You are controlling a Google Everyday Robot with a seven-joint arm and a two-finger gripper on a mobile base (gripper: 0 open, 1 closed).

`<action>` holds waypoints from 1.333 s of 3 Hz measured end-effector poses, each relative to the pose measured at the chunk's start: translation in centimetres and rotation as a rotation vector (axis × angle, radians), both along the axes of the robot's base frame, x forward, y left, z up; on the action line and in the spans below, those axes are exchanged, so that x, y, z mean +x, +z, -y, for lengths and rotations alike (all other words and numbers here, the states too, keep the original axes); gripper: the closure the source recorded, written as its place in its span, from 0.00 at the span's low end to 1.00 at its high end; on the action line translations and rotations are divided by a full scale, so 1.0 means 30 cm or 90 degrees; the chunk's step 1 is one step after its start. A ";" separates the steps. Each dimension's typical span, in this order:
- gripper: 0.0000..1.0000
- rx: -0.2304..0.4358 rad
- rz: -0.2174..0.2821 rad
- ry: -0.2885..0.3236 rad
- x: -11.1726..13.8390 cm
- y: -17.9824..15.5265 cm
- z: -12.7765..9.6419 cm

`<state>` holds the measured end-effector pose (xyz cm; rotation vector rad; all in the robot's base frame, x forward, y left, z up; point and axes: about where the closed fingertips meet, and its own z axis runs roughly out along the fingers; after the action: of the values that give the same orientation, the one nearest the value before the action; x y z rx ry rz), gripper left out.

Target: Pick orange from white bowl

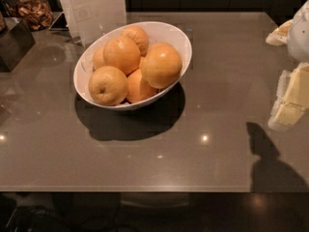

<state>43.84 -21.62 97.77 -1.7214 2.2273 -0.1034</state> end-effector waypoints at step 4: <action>0.00 0.102 0.013 0.129 0.197 0.053 -0.317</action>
Offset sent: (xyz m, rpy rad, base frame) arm 0.0438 0.0491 0.0150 0.1132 -0.0441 0.1111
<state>49.74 -12.10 99.36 -1.8347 1.9757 0.1017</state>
